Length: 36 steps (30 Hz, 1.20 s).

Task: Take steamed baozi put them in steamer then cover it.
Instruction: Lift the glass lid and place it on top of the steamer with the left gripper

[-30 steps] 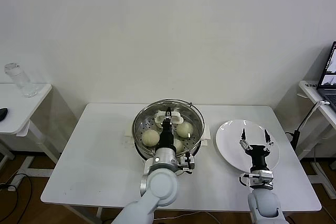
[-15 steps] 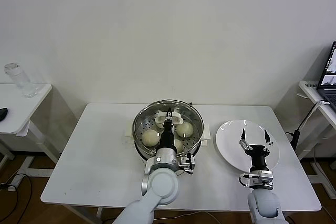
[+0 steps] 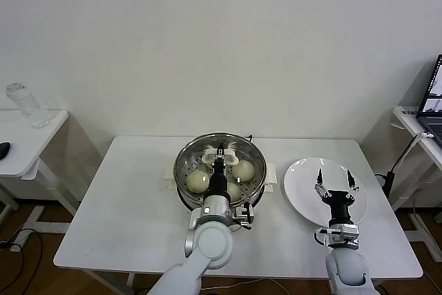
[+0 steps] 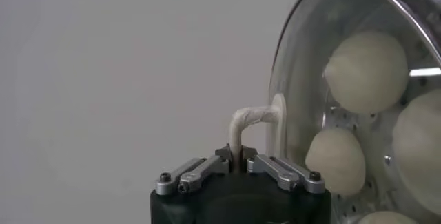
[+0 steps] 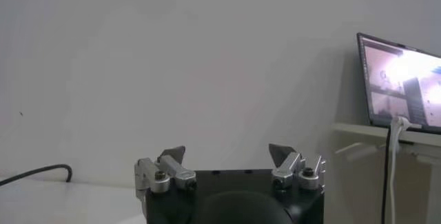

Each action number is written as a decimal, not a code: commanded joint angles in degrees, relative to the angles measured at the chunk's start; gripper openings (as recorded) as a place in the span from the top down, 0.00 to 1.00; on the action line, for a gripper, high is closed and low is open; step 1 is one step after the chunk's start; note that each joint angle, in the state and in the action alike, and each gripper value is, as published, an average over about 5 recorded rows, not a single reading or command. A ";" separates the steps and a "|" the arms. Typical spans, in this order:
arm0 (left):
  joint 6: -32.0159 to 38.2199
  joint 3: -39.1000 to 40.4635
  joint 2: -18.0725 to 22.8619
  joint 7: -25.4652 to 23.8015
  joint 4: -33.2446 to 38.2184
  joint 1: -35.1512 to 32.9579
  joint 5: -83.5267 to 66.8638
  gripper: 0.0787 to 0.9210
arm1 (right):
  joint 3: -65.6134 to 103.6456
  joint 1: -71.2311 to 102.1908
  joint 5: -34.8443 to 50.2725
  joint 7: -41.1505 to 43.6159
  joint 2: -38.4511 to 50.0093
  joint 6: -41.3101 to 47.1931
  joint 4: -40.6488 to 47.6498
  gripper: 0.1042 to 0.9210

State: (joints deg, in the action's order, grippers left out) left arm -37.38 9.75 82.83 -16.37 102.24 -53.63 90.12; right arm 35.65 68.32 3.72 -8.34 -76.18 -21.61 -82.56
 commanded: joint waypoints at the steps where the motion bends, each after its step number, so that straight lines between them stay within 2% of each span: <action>1: 0.30 -0.26 0.11 -0.08 -0.52 0.03 0.23 0.86 | -0.01 -0.13 0.05 0.02 -0.03 -0.09 0.07 0.12; 21: 0.85 -1.76 0.53 -0.81 -0.28 -0.75 0.41 0.86 | -0.26 -0.13 -0.15 0.35 -0.34 -0.30 0.08 0.12; 24: 0.97 -1.92 0.39 -0.70 0.16 -1.01 0.59 0.80 | -0.37 -0.07 -0.26 0.40 -0.42 -0.33 0.09 0.12; 31: 1.21 -2.18 -0.27 -0.71 2.59 -2.31 0.69 0.55 | -0.39 -0.11 -0.34 0.42 -0.51 -0.41 0.07 0.12; 36: 1.22 -1.94 -1.73 -0.95 7.28 -4.08 -0.64 0.37 | -0.32 -0.09 -0.30 0.39 -0.38 -0.37 -0.16 0.12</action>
State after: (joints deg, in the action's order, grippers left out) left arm -36.13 7.59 82.33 -16.73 104.52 -55.80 90.71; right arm 35.27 68.20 3.40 -7.93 -76.62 -22.01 -82.52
